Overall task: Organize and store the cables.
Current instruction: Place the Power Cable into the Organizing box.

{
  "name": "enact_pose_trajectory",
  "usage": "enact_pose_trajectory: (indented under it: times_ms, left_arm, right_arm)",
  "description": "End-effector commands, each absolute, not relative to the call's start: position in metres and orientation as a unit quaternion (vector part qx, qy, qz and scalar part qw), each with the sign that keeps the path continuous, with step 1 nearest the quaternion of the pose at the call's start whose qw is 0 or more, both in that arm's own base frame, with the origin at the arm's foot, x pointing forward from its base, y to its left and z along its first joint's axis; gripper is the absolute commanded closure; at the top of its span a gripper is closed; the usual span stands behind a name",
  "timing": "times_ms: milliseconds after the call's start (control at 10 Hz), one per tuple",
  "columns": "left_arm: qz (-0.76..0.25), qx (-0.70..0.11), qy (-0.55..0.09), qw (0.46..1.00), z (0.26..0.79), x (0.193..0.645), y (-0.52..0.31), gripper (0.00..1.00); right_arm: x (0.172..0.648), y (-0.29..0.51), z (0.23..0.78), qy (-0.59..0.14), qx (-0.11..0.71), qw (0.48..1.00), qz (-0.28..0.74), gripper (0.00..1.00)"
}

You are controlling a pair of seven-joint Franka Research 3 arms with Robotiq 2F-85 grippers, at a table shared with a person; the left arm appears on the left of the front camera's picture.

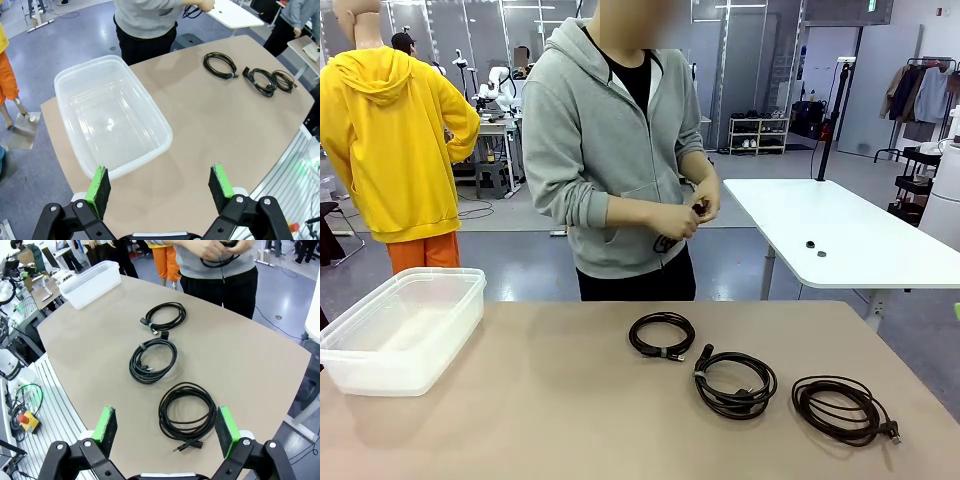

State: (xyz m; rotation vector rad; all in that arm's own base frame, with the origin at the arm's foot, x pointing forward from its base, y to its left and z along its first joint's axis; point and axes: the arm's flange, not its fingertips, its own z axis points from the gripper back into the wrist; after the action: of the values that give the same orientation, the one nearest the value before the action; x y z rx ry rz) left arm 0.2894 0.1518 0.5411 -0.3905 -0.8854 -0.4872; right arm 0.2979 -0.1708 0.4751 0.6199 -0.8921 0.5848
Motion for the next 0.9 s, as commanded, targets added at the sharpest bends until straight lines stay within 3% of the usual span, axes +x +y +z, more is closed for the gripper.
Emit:
enact_pose_trajectory:
  times_ms: [0,800]
  left_arm:
    - [-0.238,-0.186,-0.425,0.853,0.5431,0.2874,0.1519,0.00]
    - [-0.238,-0.186,-0.425,0.853,0.5431,0.2874,0.1519,0.00]
  right_arm:
    - [0.2996,-0.1718,0.4745,-0.427,0.291,0.809,0.281,0.00]
    - [0.2996,-0.1718,0.4745,-0.427,0.291,0.809,0.281,0.00]
